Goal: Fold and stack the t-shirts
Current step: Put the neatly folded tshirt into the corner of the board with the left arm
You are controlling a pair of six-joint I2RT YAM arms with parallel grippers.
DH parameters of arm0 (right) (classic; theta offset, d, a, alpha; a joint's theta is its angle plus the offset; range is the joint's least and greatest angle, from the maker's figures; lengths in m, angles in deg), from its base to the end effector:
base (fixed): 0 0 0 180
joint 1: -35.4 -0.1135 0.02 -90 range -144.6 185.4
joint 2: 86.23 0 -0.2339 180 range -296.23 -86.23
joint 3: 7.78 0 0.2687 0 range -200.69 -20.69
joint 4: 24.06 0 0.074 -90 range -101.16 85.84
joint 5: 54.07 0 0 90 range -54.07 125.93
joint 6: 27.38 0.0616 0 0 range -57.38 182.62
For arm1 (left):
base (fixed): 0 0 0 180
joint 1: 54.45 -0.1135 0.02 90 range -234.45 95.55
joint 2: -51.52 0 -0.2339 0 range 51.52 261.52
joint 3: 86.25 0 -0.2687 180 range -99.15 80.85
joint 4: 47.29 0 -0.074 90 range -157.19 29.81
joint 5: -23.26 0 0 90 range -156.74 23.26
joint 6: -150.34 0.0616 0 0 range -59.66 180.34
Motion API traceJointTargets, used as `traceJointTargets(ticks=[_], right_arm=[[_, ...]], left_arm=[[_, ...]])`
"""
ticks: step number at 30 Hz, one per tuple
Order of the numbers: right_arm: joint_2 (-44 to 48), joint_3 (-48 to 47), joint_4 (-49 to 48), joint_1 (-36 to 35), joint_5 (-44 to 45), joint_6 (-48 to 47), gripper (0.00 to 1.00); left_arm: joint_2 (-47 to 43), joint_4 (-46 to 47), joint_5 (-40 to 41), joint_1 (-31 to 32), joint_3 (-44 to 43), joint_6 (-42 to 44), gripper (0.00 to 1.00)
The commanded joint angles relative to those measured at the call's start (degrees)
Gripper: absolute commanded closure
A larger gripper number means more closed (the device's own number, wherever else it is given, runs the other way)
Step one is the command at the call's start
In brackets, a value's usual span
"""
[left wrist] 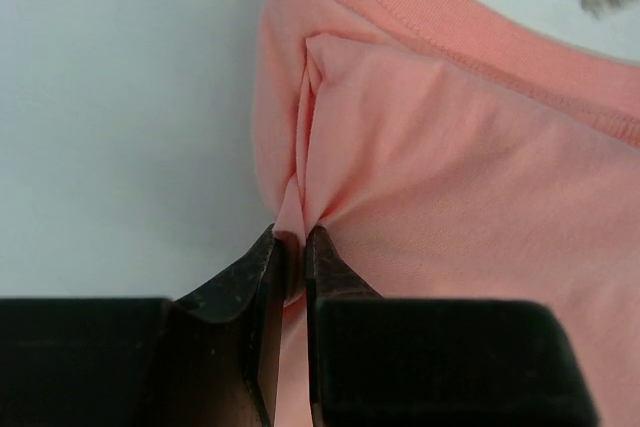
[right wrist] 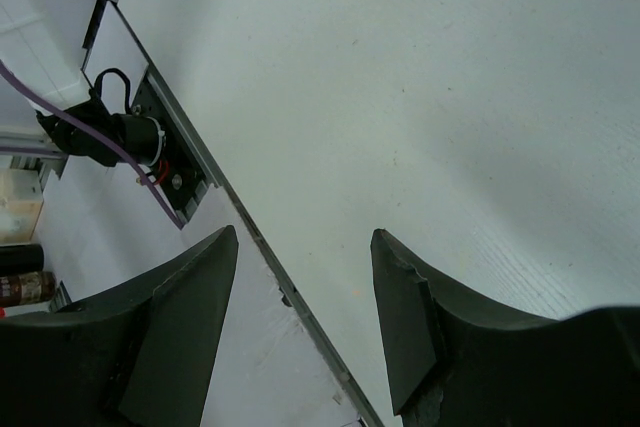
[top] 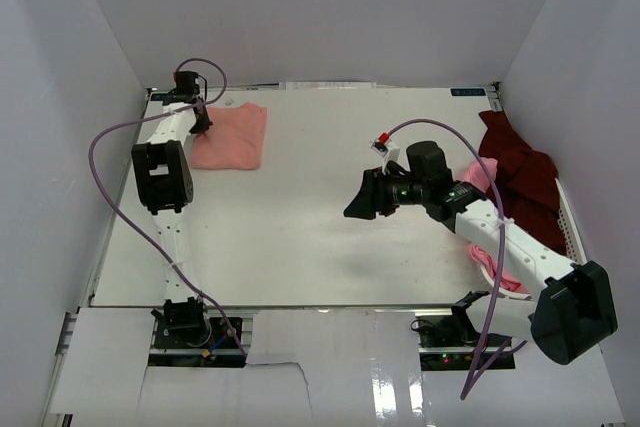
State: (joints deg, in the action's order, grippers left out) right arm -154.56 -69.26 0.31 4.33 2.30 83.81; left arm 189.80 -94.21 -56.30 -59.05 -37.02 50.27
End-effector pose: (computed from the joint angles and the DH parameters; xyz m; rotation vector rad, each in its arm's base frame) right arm 0.2458 0.1879 0.2339 -0.5631 2.1617 1.1438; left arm 0.5366 0.0544 0.1246 -0.3930 2.4773 0.1904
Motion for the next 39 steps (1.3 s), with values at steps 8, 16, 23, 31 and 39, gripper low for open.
traceJointTargets(ticks=[8, 16, 23, 31, 39], right_arm=[[-5.8, -11.3, 7.5, 0.7, -1.8, -1.4, 0.37], [-10.9, -14.0, 7.5, 0.7, -3.2, -1.2, 0.37], [-11.7, -12.9, 7.3, 0.8, -4.1, -1.3, 0.37], [-10.6, -10.6, 6.5, 0.8, -4.0, -1.7, 0.37], [-10.4, -12.2, 5.2, 0.9, -4.3, -0.5, 0.38]], left_arm=[[10.3, 3.3, 11.3, -3.3, -15.7, 8.9, 1.0], [8.9, 6.4, 12.3, -5.7, -16.9, 8.2, 0.76], [0.8, 12.9, 13.6, -5.6, -13.0, 8.0, 0.36], [-8.4, 15.2, 8.8, -4.2, -6.6, 5.7, 0.33], [-18.1, 22.9, 0.6, -4.2, 10.9, 0.5, 0.46]])
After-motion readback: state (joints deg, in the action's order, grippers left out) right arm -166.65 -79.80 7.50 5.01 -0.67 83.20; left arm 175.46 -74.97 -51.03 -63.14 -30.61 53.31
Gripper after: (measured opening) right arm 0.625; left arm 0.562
